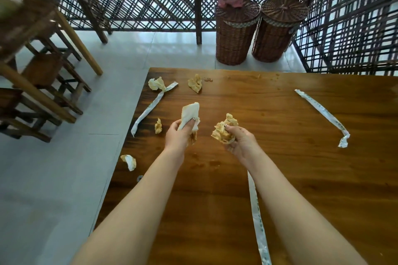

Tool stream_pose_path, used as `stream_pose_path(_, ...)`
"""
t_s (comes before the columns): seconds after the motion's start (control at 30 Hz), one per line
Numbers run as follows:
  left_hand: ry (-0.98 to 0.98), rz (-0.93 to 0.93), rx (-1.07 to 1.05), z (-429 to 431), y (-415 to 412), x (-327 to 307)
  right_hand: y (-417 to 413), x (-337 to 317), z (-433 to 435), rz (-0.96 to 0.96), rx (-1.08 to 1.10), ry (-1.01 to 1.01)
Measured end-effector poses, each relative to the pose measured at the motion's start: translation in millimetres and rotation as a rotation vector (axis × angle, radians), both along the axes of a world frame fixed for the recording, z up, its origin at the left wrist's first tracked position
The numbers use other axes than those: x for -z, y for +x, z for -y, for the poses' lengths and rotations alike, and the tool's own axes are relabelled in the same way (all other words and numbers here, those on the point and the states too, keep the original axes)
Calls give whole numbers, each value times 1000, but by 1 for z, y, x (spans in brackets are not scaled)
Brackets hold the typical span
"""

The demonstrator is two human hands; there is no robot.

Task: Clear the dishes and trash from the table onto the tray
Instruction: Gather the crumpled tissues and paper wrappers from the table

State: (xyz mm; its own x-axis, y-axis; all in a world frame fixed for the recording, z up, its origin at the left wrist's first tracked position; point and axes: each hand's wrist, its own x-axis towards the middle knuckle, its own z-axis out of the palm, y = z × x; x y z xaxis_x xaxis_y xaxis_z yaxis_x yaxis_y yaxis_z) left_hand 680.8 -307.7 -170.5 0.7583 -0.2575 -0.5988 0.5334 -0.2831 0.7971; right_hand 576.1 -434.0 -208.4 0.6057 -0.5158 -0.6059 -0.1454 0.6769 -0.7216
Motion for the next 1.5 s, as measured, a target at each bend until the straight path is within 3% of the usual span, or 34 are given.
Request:
stream_pose_path(0.43, -1, 20, 206, -157, 78, 14, 65, -14, -147, 41, 129, 0)
stream_pose_path(0.57, 34, -28, 265, -201, 108, 21, 83, -10, -197, 26, 72, -30)
stream_pose_path(0.9, 168, -96, 394, -238, 136, 55, 94, -1, -236, -29, 115, -19)
stream_pose_path(1.03, 198, 0, 562, -229, 145, 63, 94, 5, -232, -49, 150, -3)
stream_pose_path(1.37, 468, 409, 1289, -194, 165, 91, 90, 30, -212, -131, 265, 80)
stream_pose_path(1.5, 483, 468, 1316, -192, 163, 98, 91, 33, -203, -154, 304, 102)
